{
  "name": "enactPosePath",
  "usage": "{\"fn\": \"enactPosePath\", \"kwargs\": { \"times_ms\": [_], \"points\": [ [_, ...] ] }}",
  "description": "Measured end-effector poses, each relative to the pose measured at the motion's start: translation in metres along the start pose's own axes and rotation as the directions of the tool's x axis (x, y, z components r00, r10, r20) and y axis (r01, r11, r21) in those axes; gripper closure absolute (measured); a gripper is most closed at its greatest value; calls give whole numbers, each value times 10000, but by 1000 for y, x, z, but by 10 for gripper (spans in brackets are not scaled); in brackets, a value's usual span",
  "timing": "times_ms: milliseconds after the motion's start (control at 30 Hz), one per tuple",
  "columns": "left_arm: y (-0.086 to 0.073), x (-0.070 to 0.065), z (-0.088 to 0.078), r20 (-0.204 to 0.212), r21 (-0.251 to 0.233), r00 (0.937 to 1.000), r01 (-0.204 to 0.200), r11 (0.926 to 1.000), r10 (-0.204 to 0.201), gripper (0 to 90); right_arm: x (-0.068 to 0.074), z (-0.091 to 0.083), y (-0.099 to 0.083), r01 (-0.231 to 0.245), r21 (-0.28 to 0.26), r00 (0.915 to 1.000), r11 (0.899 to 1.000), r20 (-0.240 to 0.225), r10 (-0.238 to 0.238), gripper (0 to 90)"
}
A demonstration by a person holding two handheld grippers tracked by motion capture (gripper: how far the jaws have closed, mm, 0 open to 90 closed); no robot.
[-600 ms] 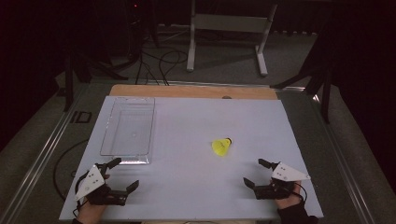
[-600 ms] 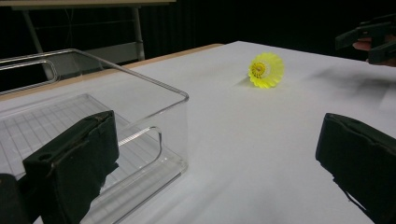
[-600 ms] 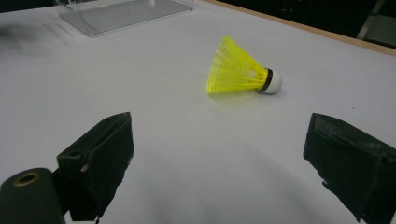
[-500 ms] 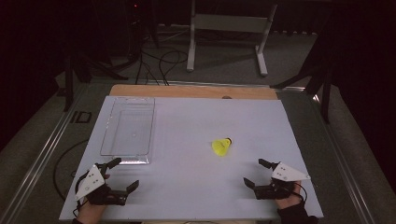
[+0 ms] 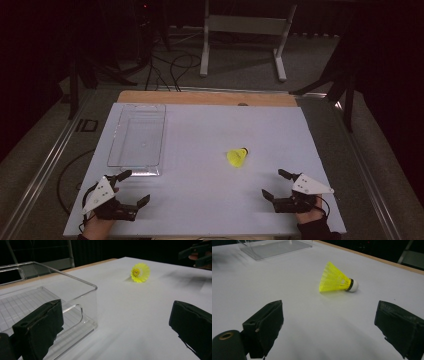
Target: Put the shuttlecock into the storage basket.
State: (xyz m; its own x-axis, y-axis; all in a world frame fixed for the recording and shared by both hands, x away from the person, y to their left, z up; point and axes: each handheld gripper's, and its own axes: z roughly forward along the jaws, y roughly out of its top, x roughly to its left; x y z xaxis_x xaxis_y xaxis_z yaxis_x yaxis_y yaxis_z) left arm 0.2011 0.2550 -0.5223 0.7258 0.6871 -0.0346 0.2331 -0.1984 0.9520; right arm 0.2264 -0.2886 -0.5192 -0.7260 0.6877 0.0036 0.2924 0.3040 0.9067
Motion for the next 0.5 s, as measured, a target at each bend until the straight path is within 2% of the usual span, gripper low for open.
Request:
{"fn": "enactPosePath", "kwargs": {
  "times_ms": [67, 500],
  "points": [
    [0, 1, 0, 15, 19, 10000, 87, 10000, -87, 4, 0, 0, 0, -37, 46, 10000, 10000, -16, 37, 88],
    [4, -2, 2, 49, 327, 10000, -15, 9995, 13, 3, -1, 0, 0, -121, 83, 9999, 9999, 55, 120, 88]
  ]
}}
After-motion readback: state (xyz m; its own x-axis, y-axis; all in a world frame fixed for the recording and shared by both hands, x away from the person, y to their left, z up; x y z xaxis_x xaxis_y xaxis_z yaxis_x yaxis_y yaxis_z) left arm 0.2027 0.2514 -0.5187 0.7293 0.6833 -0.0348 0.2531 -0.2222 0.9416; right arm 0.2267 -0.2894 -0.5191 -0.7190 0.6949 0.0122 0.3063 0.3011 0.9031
